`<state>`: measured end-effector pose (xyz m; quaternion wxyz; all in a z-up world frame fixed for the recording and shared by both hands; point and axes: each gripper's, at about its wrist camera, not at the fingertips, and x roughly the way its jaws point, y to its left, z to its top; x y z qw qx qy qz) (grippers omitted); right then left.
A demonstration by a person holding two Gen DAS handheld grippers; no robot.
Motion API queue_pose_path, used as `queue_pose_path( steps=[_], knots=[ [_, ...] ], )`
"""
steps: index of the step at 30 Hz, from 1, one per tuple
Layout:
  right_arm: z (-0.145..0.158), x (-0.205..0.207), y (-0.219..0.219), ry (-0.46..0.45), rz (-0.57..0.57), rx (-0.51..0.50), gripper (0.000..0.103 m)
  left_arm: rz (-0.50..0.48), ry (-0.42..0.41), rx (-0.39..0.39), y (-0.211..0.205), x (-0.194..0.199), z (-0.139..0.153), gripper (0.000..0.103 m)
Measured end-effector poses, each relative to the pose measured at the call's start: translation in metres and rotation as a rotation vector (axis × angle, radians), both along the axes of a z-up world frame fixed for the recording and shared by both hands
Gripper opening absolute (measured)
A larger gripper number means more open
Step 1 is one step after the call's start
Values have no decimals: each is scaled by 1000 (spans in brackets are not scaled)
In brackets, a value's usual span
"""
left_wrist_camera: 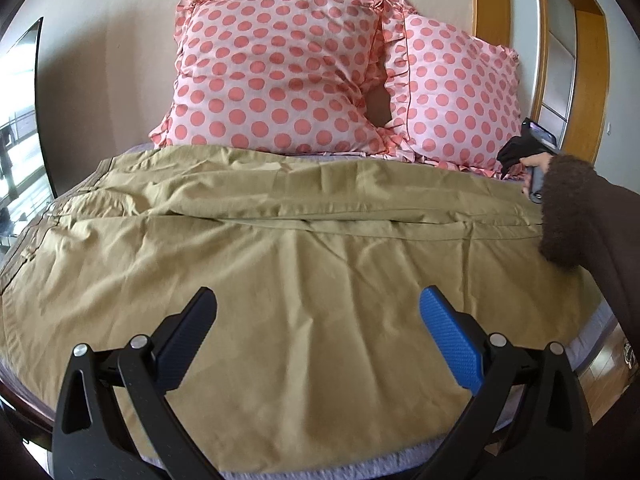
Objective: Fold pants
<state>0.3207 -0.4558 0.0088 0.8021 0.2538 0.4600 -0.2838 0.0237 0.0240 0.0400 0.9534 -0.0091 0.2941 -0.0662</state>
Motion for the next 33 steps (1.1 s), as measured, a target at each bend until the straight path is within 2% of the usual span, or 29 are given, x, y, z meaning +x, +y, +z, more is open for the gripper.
queue_pose_path(
  steps=[1,2,3,4,5,6,7,9,11,14,16,18,20,21,24,25,27,28,29,31,33],
  knots=[
    [-2,8,1,25,-6,-46,62,0,3,3,0,2,-1,101],
    [-5,15,4,55,-2,-106,56,0,9,5,0,5,-2,101],
    [-6,15,5,39,9,-129,51,1,15,4,0,8,-3,101],
    [-7,13,7,20,13,-140,34,3,17,2,1,8,-3,101],
    [-8,8,6,-2,18,-148,25,4,17,-5,2,9,-3,101],
    [-9,5,3,-28,29,-141,20,4,13,-14,4,9,-2,101],
    [-10,-2,-4,-66,31,-118,10,8,9,-24,6,9,-2,101],
    [-11,-24,-24,-170,11,9,5,21,5,-52,15,8,1,101],
    [-4,-58,-41,-316,2,116,5,26,2,-88,25,6,4,101],
    [22,-120,-40,-529,76,179,5,41,-7,-143,45,4,11,101],
    [33,-176,-33,-638,118,216,5,45,-21,-177,59,3,17,101],
    [44,-227,-19,-701,134,261,5,43,-56,-218,77,5,28,101],
    [33,-278,-13,-703,109,300,5,39,-93,-257,91,9,40,101],
    [18,-294,-13,-679,86,350,5,38,-105,-275,97,12,46,101],
    [-1,-298,-19,-613,87,448,6,45,-111,-321,115,33,65,101],
    [-2,-301,-16,-598,83,468,10,48,-107,-324,118,39,66,101],
    [-1,-301,-14,-582,73,502,28,68,-74,-337,129,55,70,101],
    [1,-302,-12,-579,76,506,48,84,-60,-342,134,62,71,101],
    [2,-302,-11,-575,77,505,61,96,-49,-347,138,67,70,101],
    [-2,-313,-9,-558,69,512,61,130,-23,-351,148,81,68,101],
    [-10,-309,-10,-535,56,497,50,166,34,-364,158,102,62,101]
  ],
)
